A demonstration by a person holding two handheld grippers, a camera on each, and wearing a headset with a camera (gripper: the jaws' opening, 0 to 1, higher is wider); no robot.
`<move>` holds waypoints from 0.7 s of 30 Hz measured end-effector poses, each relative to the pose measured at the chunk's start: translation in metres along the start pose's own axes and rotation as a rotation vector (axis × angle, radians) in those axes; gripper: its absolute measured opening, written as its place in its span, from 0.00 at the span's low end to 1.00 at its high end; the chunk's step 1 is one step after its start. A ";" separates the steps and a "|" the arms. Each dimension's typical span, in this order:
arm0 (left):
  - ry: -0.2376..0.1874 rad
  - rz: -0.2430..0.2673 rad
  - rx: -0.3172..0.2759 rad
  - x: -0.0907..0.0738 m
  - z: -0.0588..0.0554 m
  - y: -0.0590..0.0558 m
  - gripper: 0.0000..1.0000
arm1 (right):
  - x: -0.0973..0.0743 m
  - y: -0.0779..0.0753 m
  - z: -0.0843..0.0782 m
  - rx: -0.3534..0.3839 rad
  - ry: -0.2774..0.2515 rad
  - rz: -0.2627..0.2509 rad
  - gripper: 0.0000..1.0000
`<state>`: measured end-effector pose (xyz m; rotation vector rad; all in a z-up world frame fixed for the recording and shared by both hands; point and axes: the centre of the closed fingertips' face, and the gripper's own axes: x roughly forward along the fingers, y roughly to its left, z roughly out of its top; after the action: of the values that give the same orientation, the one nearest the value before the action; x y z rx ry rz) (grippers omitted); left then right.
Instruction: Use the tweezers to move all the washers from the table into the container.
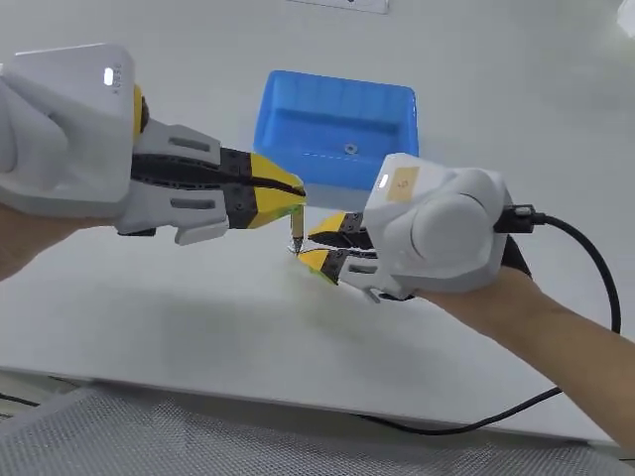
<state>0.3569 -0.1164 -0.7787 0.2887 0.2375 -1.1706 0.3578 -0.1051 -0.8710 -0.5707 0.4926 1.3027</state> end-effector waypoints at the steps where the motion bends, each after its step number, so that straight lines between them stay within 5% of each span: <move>1: -0.001 -0.003 -0.001 0.000 0.000 -0.001 0.04 | 0.000 0.000 0.000 0.000 -0.001 0.002 0.12; 7: -0.001 -0.019 -0.008 0.000 0.000 -0.004 0.04 | 0.005 0.004 0.002 0.004 -0.007 0.035 0.15; 21: 0.012 -0.045 -0.018 -0.006 -0.003 -0.003 0.04 | 0.011 0.004 0.010 -0.140 -0.005 0.152 0.11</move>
<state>0.3517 -0.1116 -0.7798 0.2761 0.2663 -1.2111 0.3558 -0.0897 -0.8704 -0.6558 0.4494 1.4918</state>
